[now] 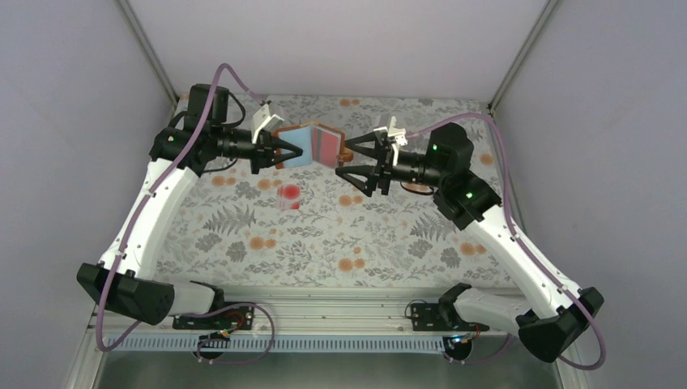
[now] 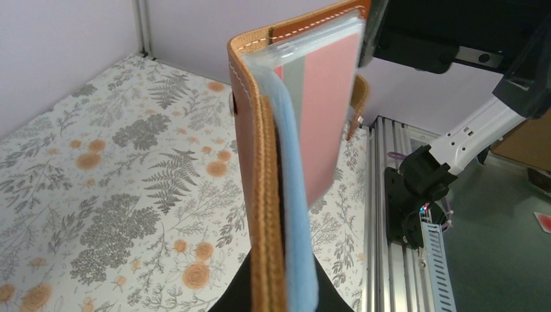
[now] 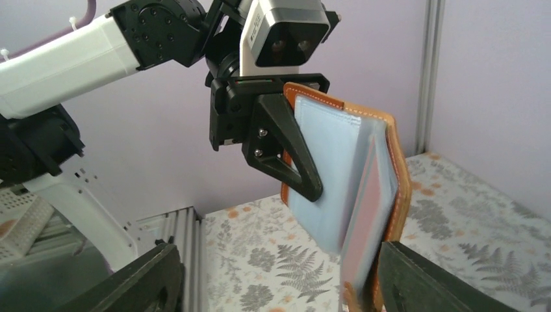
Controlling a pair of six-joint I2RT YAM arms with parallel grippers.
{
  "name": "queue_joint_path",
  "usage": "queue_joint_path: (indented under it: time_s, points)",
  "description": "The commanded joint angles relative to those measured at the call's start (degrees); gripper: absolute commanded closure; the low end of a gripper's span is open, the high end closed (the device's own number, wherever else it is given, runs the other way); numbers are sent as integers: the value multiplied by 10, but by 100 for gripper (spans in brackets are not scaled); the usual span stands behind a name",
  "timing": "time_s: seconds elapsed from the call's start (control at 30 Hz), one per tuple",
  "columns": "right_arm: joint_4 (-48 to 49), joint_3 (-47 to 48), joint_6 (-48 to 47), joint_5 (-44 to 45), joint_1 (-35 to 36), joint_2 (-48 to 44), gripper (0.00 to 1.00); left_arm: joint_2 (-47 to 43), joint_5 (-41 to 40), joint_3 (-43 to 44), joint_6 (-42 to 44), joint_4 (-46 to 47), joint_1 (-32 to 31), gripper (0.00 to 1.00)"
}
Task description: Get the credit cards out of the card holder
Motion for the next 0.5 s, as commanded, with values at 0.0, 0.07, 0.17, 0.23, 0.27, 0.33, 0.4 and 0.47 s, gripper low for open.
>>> queue_joint_path:
  time_s: [0.0, 0.07, 0.17, 0.23, 0.27, 0.33, 0.4, 0.47]
  points:
    - [24, 15, 14, -34, -2, 10, 28, -5, 30, 6, 7, 10, -1, 98]
    - [28, 10, 19, -36, -2, 14, 37, -2, 33, 7, 4, 13, -1, 98]
    - [42, 4, 32, -37, -1, 24, 39, 0, 33, 3, -5, 21, -2, 98]
    - [45, 5, 35, -33, 2, 34, 41, 1, 33, -1, -9, 26, -2, 98]
    - [46, 5, 37, -30, 3, 38, 43, 2, 34, -3, -11, 27, -3, 98]
    - [46, 8, 37, -29, 5, 48, 48, 3, 39, -5, -12, 29, -2, 98]
    - [39, 16, 33, -22, 7, 54, 53, 3, 44, -5, -11, 27, -3, 98]
    - [35, 18, 28, -13, 6, 52, 59, 2, 44, -4, -8, 24, -3, 98]
